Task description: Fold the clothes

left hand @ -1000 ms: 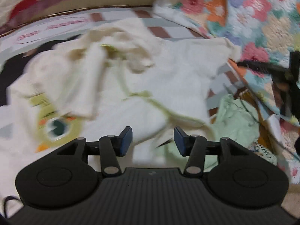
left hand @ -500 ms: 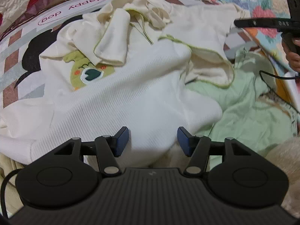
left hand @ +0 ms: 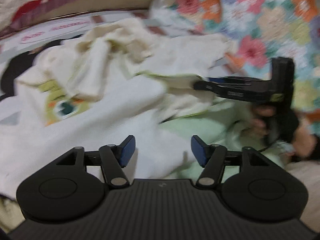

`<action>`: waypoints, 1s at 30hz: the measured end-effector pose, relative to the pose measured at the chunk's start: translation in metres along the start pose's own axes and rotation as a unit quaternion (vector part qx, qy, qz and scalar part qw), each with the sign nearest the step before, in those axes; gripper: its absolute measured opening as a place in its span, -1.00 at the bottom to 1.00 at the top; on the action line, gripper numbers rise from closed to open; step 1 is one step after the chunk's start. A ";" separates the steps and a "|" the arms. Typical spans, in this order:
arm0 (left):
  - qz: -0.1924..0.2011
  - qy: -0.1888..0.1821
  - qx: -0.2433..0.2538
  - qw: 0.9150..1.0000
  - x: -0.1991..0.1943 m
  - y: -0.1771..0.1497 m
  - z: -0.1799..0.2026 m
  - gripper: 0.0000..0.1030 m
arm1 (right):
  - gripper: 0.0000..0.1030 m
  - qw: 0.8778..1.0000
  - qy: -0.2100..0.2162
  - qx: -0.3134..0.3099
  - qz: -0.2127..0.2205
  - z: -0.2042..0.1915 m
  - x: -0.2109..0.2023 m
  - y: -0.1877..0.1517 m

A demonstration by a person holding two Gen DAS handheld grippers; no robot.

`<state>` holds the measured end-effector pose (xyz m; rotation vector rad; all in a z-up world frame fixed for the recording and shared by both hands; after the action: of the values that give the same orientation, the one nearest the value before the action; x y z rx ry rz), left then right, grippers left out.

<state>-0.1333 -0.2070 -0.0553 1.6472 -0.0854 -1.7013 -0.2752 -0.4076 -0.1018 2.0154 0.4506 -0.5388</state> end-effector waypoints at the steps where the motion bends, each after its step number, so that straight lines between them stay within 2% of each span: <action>1: 0.005 -0.005 0.010 1.000 0.001 0.005 0.004 0.31 | -0.52 1.000 0.012 -0.008 0.013 -0.003 -0.004 0.007; 3: 0.005 0.001 0.043 0.999 0.010 0.011 0.012 0.34 | -0.57 0.999 0.027 -0.024 0.027 -0.008 -0.008 0.019; 6: -0.035 0.031 0.092 0.995 0.039 0.012 0.023 0.34 | -0.57 0.999 0.028 -0.040 0.025 -0.008 -0.004 0.031; 8: -0.049 0.104 0.134 0.984 0.054 0.009 0.033 0.33 | -0.57 0.999 0.029 -0.032 0.025 0.000 0.002 0.039; 9: -0.048 0.117 0.165 0.978 0.058 0.005 0.041 0.33 | -0.57 0.999 0.029 -0.028 0.025 0.004 0.006 0.043; 11: -0.044 0.105 0.204 0.972 0.060 -0.001 0.055 0.34 | -0.57 0.999 0.028 -0.018 0.026 0.014 0.013 0.052; 13: -0.059 0.080 0.189 0.977 0.062 -0.005 0.056 0.36 | -0.57 0.999 0.026 -0.005 0.021 0.021 0.021 0.063; 15: -0.075 0.057 0.167 0.981 0.065 -0.008 0.054 0.46 | -0.55 1.000 0.019 0.003 0.008 0.025 0.027 0.073; 16: -0.077 0.064 0.164 0.981 0.067 -0.010 0.052 0.48 | -0.54 1.000 0.019 -0.002 0.006 0.024 0.030 0.074; 18: -0.085 0.109 0.156 0.978 0.073 -0.013 0.045 0.48 | -0.49 1.000 0.018 -0.014 0.001 0.021 0.035 0.078; 19: -0.095 0.135 0.133 0.977 0.075 -0.012 0.037 0.46 | -0.49 1.000 0.018 -0.019 -0.001 0.020 0.037 0.080; 20: -0.102 0.154 0.109 0.977 0.077 -0.011 0.029 0.23 | -0.49 1.000 0.019 -0.019 -0.005 0.019 0.040 0.080; 21: -0.100 0.143 0.078 0.982 0.076 -0.009 0.020 0.06 | -0.49 1.000 0.015 -0.014 -0.013 0.018 0.043 0.078; 22: -0.097 0.132 0.048 0.985 0.075 -0.007 0.012 -0.43 | -0.49 1.000 0.011 -0.010 -0.021 0.017 0.045 0.076; 23: -0.094 0.123 0.021 0.988 0.073 -0.004 0.004 -0.63 | -0.41 1.000 0.007 -0.008 -0.022 0.016 0.045 0.072; 26: -0.073 0.133 0.012 0.988 0.066 -0.001 -0.002 -0.67 | 0.04 1.000 -0.005 -0.001 -0.020 0.015 0.041 0.062; 30: -0.055 0.136 0.004 0.989 0.056 0.001 -0.004 -0.69 | 0.10 0.998 -0.041 0.029 -0.021 0.015 0.028 0.038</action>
<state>-0.1232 -0.2368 -0.1014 1.9029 0.1330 -1.5401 -0.2346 -0.4364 -0.0965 2.0348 0.4332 -0.6658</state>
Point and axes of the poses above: each gripper's, at about its wrist camera, not at the fingertips, and x roughly the way its jaws point, z to its right, y to its top, the point moved 4 cm from there along x, roughly the way its jaws point, and after that the axes turned 14 degrees about y, right-handed, at the moved point
